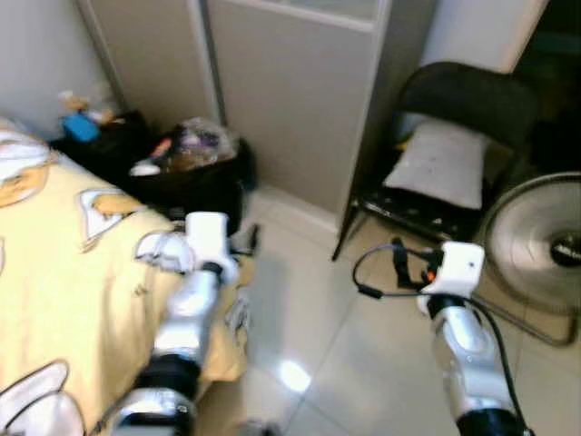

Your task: Clean up the room

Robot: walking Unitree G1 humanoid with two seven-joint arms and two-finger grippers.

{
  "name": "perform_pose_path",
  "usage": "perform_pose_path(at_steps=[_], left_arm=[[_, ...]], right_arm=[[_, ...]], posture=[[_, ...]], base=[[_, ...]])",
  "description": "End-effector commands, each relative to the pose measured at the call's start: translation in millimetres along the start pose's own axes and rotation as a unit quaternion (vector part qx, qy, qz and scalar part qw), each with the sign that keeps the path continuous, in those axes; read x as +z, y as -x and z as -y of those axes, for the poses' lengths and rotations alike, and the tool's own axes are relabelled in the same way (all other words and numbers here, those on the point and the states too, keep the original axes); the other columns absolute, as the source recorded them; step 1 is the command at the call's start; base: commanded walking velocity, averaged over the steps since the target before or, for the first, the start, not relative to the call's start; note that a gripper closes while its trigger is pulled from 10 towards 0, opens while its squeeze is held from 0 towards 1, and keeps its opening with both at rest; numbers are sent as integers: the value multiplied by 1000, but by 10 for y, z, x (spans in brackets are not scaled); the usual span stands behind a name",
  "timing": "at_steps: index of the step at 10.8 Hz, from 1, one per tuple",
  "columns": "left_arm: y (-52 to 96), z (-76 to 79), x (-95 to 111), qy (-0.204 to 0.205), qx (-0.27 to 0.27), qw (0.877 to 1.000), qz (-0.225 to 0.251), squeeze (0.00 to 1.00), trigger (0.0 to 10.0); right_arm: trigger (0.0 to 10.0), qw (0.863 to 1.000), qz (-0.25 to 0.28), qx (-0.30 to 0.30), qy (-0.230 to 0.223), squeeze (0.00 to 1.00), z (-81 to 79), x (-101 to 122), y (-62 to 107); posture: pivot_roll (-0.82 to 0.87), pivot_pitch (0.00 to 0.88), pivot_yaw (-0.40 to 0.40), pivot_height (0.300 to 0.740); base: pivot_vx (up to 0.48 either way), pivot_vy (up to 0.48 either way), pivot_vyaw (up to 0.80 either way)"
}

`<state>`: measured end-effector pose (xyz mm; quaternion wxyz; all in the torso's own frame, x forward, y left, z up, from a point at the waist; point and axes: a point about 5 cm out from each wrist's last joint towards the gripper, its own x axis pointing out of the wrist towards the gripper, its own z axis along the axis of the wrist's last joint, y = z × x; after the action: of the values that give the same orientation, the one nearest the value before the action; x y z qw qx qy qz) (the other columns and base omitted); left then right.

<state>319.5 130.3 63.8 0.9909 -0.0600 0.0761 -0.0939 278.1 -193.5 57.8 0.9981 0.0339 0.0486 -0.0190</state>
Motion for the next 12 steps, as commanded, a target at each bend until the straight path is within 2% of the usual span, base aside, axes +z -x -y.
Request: perform_pose_path(at_steps=[1,4,5,6,8,9,10,12], left_arm=[[-12,-34,79,-19,1,1000,16,0,10000],[5,-87,18,-35,19,999,-5,0,10000],[49,-137,-14,-41,18,999,-5,0,10000],[128,-190,-14,-28,8,999,12,0,10000],[106,-137,46,-22,0,999,27,0,10000],[71,-74,60,-44,-1,999,27,0,10000],[59,-72,47,-53,6,998,21,0,10000],[82,-173,11,-44,38,998,10,0,10000]], right_arm=[[10000,1000,1,3,-15,0,-17,6,-7],[10000,1000,-5,18,-22,39,-48,-36,-9],[10000,1000,4,-3,-14,51,19,-31,35],[10000,1000,22,-19,14,106,60,-27,109],[10000,1000,19,-17,7,125,39,-47,106],[10000,1000,18,-11,3,133,16,-43,77],[10000,1000,20,-10,4,133,22,-21,56],[10000,1000,19,-10,6,137,59,-27,65]], posture=[[-122,0,32,740],[-109,0,38,740],[-113,0,39,740],[-115,0,40,740],[-116,0,37,740],[-116,0,33,740],[-116,0,31,740],[-114,0,24,740]], base=[[-240,416,481],[-419,91,463],[0,0,0],[0,0,0],[0,0,0],[0,0,0],[0,0,0],[0,0,0]])
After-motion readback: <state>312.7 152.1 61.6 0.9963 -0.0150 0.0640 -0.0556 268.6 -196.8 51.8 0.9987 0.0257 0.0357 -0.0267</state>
